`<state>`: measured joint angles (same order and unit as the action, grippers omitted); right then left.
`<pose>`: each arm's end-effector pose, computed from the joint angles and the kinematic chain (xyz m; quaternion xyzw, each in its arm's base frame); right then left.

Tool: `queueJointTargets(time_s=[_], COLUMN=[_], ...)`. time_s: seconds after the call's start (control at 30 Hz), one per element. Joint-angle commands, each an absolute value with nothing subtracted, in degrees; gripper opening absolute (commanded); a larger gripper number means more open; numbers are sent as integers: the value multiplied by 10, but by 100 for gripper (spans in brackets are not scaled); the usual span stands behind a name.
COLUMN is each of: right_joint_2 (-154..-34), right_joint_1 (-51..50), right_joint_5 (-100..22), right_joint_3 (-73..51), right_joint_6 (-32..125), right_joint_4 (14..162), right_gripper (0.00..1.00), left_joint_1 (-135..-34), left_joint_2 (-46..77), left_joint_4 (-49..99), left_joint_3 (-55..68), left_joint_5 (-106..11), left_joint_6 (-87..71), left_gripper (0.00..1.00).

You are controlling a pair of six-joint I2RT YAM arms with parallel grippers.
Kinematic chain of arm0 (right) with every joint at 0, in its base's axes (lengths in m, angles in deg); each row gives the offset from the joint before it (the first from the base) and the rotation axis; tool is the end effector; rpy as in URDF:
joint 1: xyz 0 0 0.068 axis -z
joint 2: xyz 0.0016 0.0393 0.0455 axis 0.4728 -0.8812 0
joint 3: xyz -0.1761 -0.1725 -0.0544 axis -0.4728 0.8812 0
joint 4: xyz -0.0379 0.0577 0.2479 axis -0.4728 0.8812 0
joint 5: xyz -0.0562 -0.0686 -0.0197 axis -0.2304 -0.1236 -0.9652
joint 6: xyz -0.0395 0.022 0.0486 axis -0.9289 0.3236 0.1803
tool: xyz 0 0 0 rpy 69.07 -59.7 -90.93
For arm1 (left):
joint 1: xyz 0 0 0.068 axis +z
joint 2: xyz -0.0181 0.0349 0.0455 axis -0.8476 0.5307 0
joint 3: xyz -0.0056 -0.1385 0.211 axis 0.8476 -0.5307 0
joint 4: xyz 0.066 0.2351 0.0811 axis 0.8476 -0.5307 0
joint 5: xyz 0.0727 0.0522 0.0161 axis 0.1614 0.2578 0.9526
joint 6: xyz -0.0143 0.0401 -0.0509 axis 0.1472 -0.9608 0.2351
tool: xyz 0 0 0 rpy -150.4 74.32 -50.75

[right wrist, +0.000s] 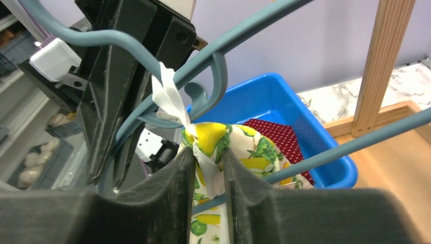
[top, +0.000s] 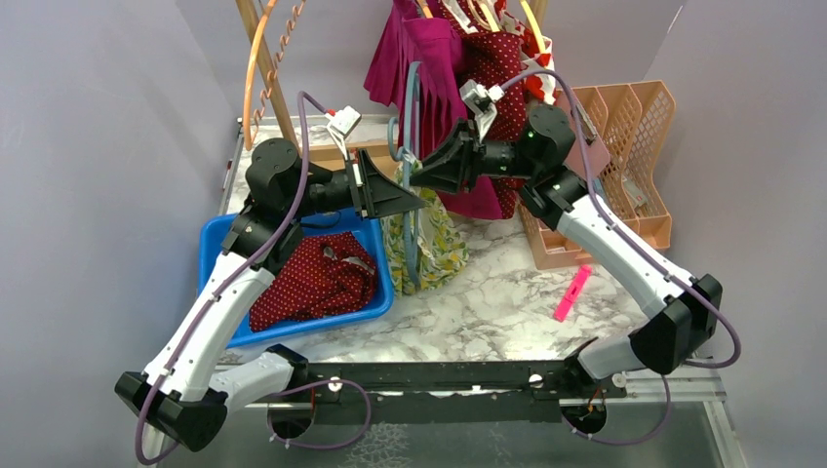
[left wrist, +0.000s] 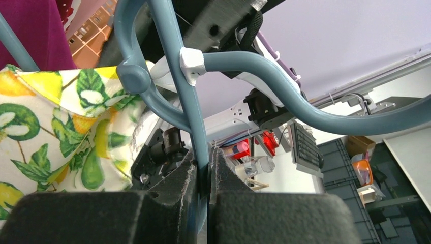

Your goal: Remove the skirt from the hanger

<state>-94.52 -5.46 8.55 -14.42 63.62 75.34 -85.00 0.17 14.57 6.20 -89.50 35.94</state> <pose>0.2510 0.2190 0.4194 -0.3995 0.5417 0.5874 0.4493 0.1886 -0.1416 0.4356 0.1454 0.6802 -0.6519 0.3022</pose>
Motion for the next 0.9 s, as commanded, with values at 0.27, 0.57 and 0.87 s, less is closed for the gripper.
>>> queueJointTargets(time_s=[0.27, 0.57, 0.87], right_joint_2=[-961, -1011, -1050], right_joint_1=[-61, -61, -62], right_joint_5=[5, 52, 187], right_joint_3=[-259, -398, -451], right_joint_6=[645, 554, 569], right_joint_4=[914, 1161, 1143], right_gripper=[1, 1, 1], left_joint_1=[-848, -849, -890], left_joint_2=[10, 7, 40], left_joint_4=[-9, -88, -132], left_joint_3=[119, 101, 118], left_joint_5=[-765, -576, -473], left_joint_6=[226, 190, 183], left_gripper=[0, 0, 0])
